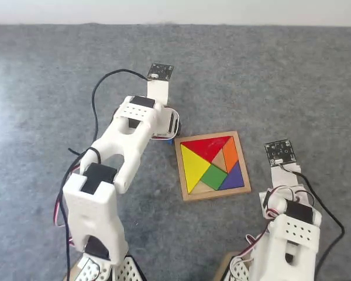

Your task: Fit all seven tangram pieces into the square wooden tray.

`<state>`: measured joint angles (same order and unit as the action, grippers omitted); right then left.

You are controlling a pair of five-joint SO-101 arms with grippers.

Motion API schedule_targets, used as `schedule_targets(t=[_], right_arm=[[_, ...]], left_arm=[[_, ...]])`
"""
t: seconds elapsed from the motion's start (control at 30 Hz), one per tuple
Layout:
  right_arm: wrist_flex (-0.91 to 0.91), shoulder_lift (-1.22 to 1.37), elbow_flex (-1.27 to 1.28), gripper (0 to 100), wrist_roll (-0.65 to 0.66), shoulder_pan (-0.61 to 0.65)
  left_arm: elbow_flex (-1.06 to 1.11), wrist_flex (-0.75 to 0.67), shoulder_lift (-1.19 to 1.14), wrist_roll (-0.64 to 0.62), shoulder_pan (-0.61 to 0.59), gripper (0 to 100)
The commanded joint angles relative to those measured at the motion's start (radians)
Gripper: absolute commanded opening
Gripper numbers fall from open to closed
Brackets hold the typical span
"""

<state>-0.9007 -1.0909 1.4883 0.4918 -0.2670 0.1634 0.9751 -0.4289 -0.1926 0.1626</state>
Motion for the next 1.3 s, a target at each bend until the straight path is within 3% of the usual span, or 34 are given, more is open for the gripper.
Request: schedule_targets(t=[0.0,0.3,0.63,0.77,1.27], right_arm=[[-0.016,-0.021,-0.006,3.1,-0.009,-0.008],[-0.016,-0.021,-0.006,3.1,-0.009,-0.008],[-0.016,-0.021,-0.006,3.1,-0.009,-0.008],[-0.016,-0.021,-0.006,3.1,-0.009,-0.008],[-0.013,-0.021,-0.005,3.2,-0.009,-0.008]], left_arm=[[-0.064,0.038,0.003,0.014,0.005,20],[-0.117,0.077,-0.046,0.020,0.023,20],[-0.278,0.210,-0.158,0.041,0.023,19],[-0.321,0.249,-0.189,0.041,0.021,14],[-0.323,0.308,-0.184,0.052,-0.040,12]])
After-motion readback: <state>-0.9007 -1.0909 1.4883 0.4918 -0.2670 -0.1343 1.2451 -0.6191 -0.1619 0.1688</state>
